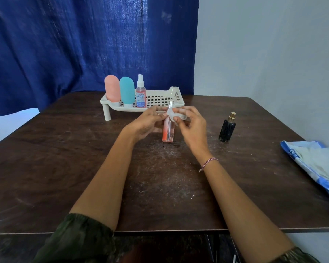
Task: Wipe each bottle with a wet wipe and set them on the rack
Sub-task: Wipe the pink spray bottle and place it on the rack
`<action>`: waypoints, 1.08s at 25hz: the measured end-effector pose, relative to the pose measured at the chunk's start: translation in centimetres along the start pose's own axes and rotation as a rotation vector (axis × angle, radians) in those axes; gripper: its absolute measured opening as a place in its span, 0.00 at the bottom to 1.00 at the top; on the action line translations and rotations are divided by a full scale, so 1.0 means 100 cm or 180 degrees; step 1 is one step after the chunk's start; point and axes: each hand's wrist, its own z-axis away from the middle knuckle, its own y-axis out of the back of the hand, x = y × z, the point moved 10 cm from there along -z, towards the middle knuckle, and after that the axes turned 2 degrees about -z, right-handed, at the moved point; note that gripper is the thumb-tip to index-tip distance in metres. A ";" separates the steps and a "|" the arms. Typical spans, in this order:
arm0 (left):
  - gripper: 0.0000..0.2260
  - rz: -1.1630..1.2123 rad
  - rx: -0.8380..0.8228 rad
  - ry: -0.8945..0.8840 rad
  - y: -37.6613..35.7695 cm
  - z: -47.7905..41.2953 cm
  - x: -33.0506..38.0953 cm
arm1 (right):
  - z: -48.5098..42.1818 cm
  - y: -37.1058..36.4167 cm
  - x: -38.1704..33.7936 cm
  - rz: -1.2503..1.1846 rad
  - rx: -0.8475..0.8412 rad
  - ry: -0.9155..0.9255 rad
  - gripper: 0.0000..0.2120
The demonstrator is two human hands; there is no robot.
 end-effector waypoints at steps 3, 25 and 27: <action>0.09 -0.0135 -0.0083 0.0065 -0.003 -0.001 -0.003 | 0.000 -0.003 0.001 -0.0025 -0.0058 -0.0030 0.14; 0.08 0.0774 0.0686 -0.0525 0.016 -0.002 0.016 | 0.006 -0.010 -0.012 -0.0017 -0.0221 0.0371 0.12; 0.07 0.0916 0.0911 -0.0610 0.023 0.000 0.020 | 0.007 -0.014 -0.017 0.0126 -0.0295 0.0562 0.12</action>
